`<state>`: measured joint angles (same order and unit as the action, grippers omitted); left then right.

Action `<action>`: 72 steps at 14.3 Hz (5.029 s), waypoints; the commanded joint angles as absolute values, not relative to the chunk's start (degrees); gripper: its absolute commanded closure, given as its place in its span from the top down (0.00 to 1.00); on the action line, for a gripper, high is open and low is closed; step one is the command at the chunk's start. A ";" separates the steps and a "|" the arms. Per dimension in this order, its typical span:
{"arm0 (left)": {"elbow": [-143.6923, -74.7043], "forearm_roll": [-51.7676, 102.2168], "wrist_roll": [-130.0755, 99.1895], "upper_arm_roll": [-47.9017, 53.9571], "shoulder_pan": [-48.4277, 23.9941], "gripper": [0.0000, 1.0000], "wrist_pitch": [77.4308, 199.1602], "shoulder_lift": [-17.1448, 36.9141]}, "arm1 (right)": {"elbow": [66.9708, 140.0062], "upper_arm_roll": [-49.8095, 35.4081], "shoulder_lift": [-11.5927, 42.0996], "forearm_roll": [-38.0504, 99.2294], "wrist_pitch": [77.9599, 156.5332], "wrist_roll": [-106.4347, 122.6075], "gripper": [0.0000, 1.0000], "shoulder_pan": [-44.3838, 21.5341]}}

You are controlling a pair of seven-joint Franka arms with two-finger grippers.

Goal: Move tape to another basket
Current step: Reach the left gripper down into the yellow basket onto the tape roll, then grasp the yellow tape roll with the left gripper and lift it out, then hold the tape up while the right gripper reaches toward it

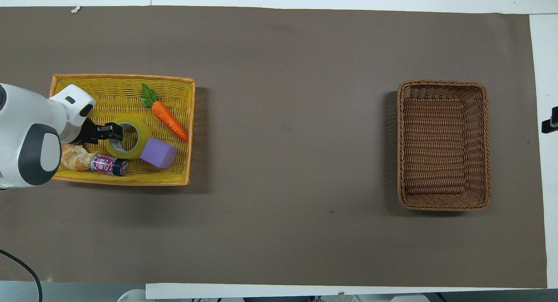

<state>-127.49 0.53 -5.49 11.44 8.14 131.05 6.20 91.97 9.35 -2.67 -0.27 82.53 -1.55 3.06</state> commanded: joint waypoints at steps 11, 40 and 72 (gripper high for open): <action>-125.70 0.79 -9.23 11.25 5.63 0.00 131.67 6.77 | 93.69 9.40 -4.04 0.62 83.50 -0.53 1.00 3.08; -100.63 14.77 -53.27 11.42 -31.20 0.00 125.07 9.14 | 95.79 9.84 -5.80 25.37 78.84 9.76 1.00 5.19; -100.99 14.41 -53.53 11.43 -31.82 0.00 123.66 9.05 | 120.93 8.88 -0.18 68.38 110.92 17.84 1.00 -20.39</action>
